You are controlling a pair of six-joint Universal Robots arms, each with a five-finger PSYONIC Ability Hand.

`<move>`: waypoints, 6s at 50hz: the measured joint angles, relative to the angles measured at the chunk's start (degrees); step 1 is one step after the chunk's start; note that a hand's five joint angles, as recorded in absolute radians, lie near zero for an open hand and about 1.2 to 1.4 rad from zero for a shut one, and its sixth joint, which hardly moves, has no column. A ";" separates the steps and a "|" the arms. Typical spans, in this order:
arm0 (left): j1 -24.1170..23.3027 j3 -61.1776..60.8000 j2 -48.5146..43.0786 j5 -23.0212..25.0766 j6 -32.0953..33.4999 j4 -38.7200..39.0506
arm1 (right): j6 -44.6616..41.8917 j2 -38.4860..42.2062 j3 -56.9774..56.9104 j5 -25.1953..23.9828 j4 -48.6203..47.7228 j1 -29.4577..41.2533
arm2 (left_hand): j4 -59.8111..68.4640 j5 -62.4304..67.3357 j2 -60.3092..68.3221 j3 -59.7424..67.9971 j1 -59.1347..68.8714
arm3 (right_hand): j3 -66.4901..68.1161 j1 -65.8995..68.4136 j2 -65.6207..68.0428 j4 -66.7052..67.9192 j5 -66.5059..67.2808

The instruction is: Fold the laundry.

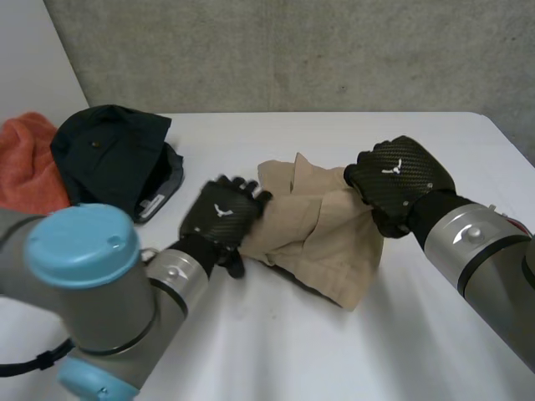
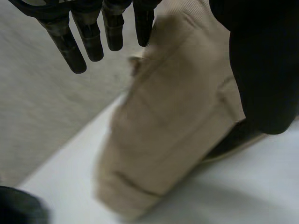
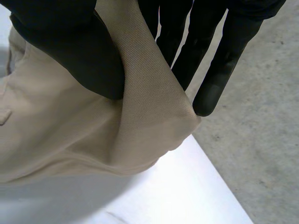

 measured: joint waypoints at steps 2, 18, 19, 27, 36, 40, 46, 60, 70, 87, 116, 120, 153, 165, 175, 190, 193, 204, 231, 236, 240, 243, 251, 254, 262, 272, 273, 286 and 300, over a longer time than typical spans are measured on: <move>0.13 2.14 -3.01 1.41 -1.49 -0.53 | 0.76 -0.13 0.52 -0.94 0.47 0.06 | 1.12 1.03 1.41 1.05 1.52 | -8.41 -3.82 -7.85 -7.85 -5.99; 4.15 14.85 -9.33 -10.31 -1.02 3.24 | 10.89 -2.25 0.01 -4.03 1.48 -5.16 | 55.22 51.35 56.13 55.38 54.01 | -56.00 -48.77 -55.22 -56.57 -53.51; 4.43 14.95 -8.63 -10.75 -0.86 3.81 | 11.05 -2.51 -0.08 -4.08 1.43 -5.98 | 55.22 51.35 56.14 55.39 54.01 | -56.00 -48.77 -55.22 -56.57 -53.51; 5.86 16.75 2.62 -7.47 3.59 15.12 | 11.30 -3.23 -1.69 -3.93 1.23 -10.52 | 56.35 51.35 56.23 55.59 54.01 | -56.00 -48.77 -55.22 -56.57 -53.51; -5.67 19.62 1.23 1.51 4.05 17.54 | 11.16 -2.75 -3.16 -3.50 1.03 -14.91 | 56.35 51.35 56.28 55.59 54.01 | -56.00 -48.77 -55.22 -56.57 -53.51; -11.68 19.77 -3.53 3.73 3.26 16.21 | 11.09 -1.73 -3.36 -3.52 0.36 -17.66 | 56.36 51.35 56.28 55.59 54.01 | -56.00 -48.77 -55.22 -56.57 -53.51; -17.93 19.80 -9.26 7.68 -0.04 15.25 | 10.79 0.99 -3.59 -3.23 -1.15 -21.33 | 48.10 45.32 47.03 46.66 46.48 | -56.00 -48.77 -55.22 -56.57 -53.51; -14.60 17.14 -2.54 10.13 -5.79 12.47 | 7.85 4.58 -4.94 -3.76 -0.41 -23.14 | 7.26 5.26 7.42 7.39 8.38 | -56.00 -48.77 -55.22 -56.57 -53.51; -5.27 12.75 12.61 9.86 -5.93 4.93 | 4.91 -0.33 -4.65 -5.67 10.63 -17.93 | 7.26 5.01 7.26 7.39 8.38 | -56.00 -48.77 -55.22 -56.57 -53.51; 2.40 9.70 13.76 10.21 -6.86 0.37 | 30.73 1.30 -4.98 -13.52 13.87 -6.52 | 6.89 4.99 6.88 6.81 8.38 | -56.00 -48.77 -55.22 -56.57 -53.51; 8.04 7.05 18.46 9.95 -7.55 -0.27 | 19.81 17.03 -9.40 -6.03 -7.62 -12.80 | 5.48 4.08 5.17 5.15 6.14 | -22.51 -17.07 -22.39 -23.13 -21.43; 10.44 5.44 19.66 9.59 -7.50 -1.45 | 18.06 15.16 -8.88 -7.06 -4.83 -10.85 | 5.48 4.08 5.17 5.15 6.14 | -45.78 -39.57 -45.74 -45.95 -44.72; 32.68 -11.46 23.43 1.88 -7.71 -4.91 | -20.55 34.30 -20.17 -10.53 -17.49 20.12 | 5.48 4.06 5.17 5.15 6.14 | -51.58 -44.29 -50.19 -51.83 -50.65; 31.78 -11.82 24.55 2.33 -7.64 -4.79 | -27.43 43.46 -27.38 -8.72 -22.49 21.30 | 5.25 3.84 5.17 5.15 6.14 | -2.28 0.20 -1.14 -2.24 -2.76; 30.84 -11.00 23.62 7.52 -7.40 -4.72 | -19.30 27.08 -22.40 -5.85 -21.30 18.08 | 1.77 1.05 1.68 1.79 2.36 | -0.51 0.20 -0.52 0.01 -2.41; 26.39 -7.80 9.72 23.59 -6.74 -4.42 | -7.75 4.27 -10.46 -7.38 -9.88 5.14 | 0.60 0.21 0.55 0.59 0.81 | -0.21 0.20 -0.49 0.08 -2.41; 23.07 -4.87 5.42 24.45 -6.83 -4.01 | -5.49 1.40 -8.26 -9.05 -9.39 4.11 | 0.60 0.21 0.55 0.59 0.81 | 0.01 0.20 -0.02 0.10 -2.40; 10.35 13.67 -11.84 19.78 -7.85 -3.32 | -2.77 -4.43 -3.55 -13.32 -8.36 2.01 | 1.64 1.30 1.82 1.46 2.23 | 0.07 0.20 -0.02 0.11 -2.03; 6.55 14.14 11.95 3.61 -12.77 1.37 | 1.83 -12.05 -9.14 -9.47 -6.25 -4.81 | 56.33 52.62 56.11 55.61 54.08 | 0.08 0.20 -0.02 0.23 -2.02; 6.63 12.46 24.86 3.03 -12.50 0.69 | 3.25 -15.08 -12.20 -7.56 -3.95 -6.86 | 56.33 52.62 56.11 55.61 54.08 | 0.08 0.20 -0.02 0.23 -2.02; 6.68 12.28 30.45 3.14 -12.41 -0.08 | 3.82 -16.90 -13.77 -6.90 -1.98 -7.65 | 56.36 52.62 56.14 55.61 54.08 | 0.07 0.20 -0.02 0.24 -2.02; 6.83 12.95 34.59 3.33 -12.35 -1.29 | 5.08 -18.15 -15.56 -6.13 0.68 -8.15 | 56.36 52.62 56.15 55.68 54.08 | 0.08 0.20 -0.02 0.24 -2.03; 7.92 15.98 29.86 3.59 -11.39 -3.18 | 8.33 -12.83 -17.23 -5.95 3.37 -8.70 | 56.57 52.62 56.29 55.86 54.07 | 0.08 0.20 -0.02 0.25 -2.02; 8.28 17.43 24.47 3.60 -9.84 -3.41 | 9.12 -8.47 -17.55 -6.20 3.29 -8.74 | 56.57 52.62 56.29 55.86 54.08 | 0.08 0.20 -0.02 0.25 -2.02; 8.88 25.72 2.22 3.41 -1.08 -3.16 | 11.60 8.69 -21.03 -5.69 -3.08 -8.26 | 56.57 52.62 56.30 55.86 54.08 | 0.08 0.20 -0.02 0.25 -2.02; 8.08 46.89 -22.33 3.10 5.85 0.38 | 9.79 29.81 -28.80 1.49 -25.24 -7.24 | 30.03 28.12 28.68 29.88 24.89 | -39.19 -34.61 -39.57 -39.73 -39.53; 7.90 48.29 -23.42 3.10 5.93 0.69 | 8.84 31.41 -29.45 2.15 -26.79 -7.09 | 30.03 28.12 28.68 29.88 24.89 | -46.76 -41.47 -46.97 -46.57 -45.80; 5.38 38.23 -15.15 0.18 5.56 1.26 | 1.30 25.57 -21.68 1.84 -22.47 -6.81 | -0.05 0.02 0.09 -0.04 -0.63 | -55.97 -48.63 -55.03 -56.53 -53.44; 1.24 -3.93 13.91 -4.51 5.16 -5.83 | -5.37 6.80 -5.34 -13.99 6.50 -16.78 | 9.41 8.89 9.11 8.76 9.64 | -54.39 -48.20 -53.51 -55.03 -52.04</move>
